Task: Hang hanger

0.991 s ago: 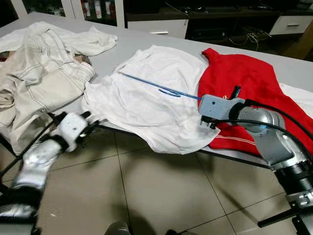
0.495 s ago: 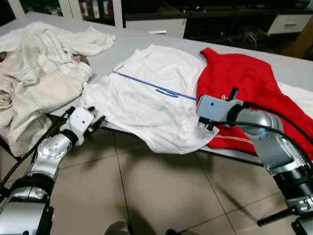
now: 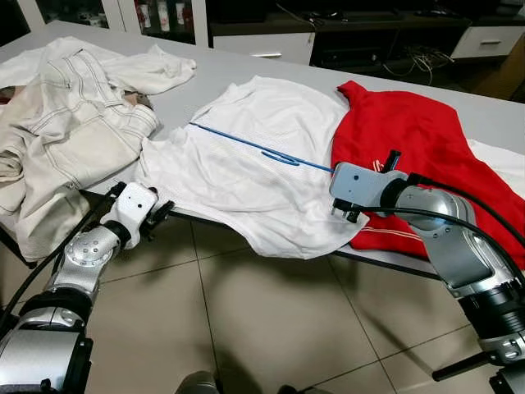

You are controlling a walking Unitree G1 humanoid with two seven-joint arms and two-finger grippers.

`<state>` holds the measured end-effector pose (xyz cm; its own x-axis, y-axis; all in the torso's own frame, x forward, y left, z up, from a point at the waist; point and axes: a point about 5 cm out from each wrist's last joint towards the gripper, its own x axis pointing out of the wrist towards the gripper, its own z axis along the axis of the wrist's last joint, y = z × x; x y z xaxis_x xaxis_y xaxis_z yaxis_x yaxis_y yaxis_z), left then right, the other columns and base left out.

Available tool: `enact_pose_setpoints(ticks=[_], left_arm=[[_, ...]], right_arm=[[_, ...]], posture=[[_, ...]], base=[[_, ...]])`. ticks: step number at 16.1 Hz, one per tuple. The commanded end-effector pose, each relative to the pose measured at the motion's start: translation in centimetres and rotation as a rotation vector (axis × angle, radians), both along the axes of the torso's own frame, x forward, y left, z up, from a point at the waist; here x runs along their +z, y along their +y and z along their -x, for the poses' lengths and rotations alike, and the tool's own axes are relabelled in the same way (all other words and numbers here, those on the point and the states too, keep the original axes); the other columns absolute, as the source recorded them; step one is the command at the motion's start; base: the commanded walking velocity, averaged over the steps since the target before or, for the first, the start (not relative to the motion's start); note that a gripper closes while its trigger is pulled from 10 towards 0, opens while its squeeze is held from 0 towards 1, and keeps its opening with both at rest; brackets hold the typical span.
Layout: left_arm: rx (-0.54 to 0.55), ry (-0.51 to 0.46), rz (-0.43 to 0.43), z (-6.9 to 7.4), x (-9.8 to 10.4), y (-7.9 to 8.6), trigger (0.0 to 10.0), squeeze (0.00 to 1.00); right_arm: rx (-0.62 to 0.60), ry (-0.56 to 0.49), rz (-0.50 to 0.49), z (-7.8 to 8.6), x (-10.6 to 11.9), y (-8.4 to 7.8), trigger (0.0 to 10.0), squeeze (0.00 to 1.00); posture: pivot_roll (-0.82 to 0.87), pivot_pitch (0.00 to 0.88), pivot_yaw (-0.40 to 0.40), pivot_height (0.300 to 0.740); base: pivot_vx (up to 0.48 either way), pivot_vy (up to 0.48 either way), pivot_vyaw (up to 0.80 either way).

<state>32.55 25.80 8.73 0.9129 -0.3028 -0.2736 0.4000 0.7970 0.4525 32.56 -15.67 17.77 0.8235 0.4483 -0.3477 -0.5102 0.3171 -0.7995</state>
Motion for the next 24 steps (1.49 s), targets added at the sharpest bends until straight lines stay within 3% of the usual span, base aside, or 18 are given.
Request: enact_pose_setpoints(ticks=[1, 2, 3, 11, 18, 24], left_arm=[[-0.017, 0.093, -0.015, 0.7, -1.3, 0.1, 10.0, 0.0], [-0.017, 0.098, -0.016, 0.7, -1.3, 0.1, 8.2, 0.0], [-0.024, 0.106, -0.031, 0.7, -1.3, 0.2, 0.0, 0.0], [-0.085, 0.131, -0.011, 0.7, -1.4, -0.4, 0.0, 0.0], [-0.114, 0.016, 0.078, 0.0, 0.1, -1.2, 0.0, 0.0], [-0.15, -0.043, 0.092, -0.3, 1.7, -0.9, 0.0, 0.0]], right_arm=[[-0.006, -0.015, -0.012, 0.0, 0.4, -0.1, 10.0, 0.0], [-0.006, -0.016, -0.013, 0.0, 0.4, 0.0, 10.0, 0.0], [-0.004, -0.017, -0.014, 0.0, 0.4, 0.0, 10.0, 0.0], [-0.011, -0.026, -0.016, 0.0, 0.5, -0.1, 10.0, 0.0], [-0.011, -0.031, -0.021, 0.0, 0.5, 0.0, 10.0, 0.0], [-0.015, -0.02, -0.024, 0.3, 0.2, -0.4, 10.0, 0.0]], posture=[[0.07, 0.041, -0.04, 0.74], [0.07, 0.041, -0.04, 0.74], [0.07, 0.041, -0.04, 0.74], [0.06, 0.04, -0.04, 0.74], [0.07, 0.041, -0.039, 0.74], [0.07, 0.044, -0.039, 0.74]], base=[[0.0, 0.0, 0.0], [0.0, 0.0, 0.0], [0.0, 0.0, 0.0], [0.0, 0.0, 0.0], [0.0, 0.0, 0.0], [0.0, 0.0, 0.0]])
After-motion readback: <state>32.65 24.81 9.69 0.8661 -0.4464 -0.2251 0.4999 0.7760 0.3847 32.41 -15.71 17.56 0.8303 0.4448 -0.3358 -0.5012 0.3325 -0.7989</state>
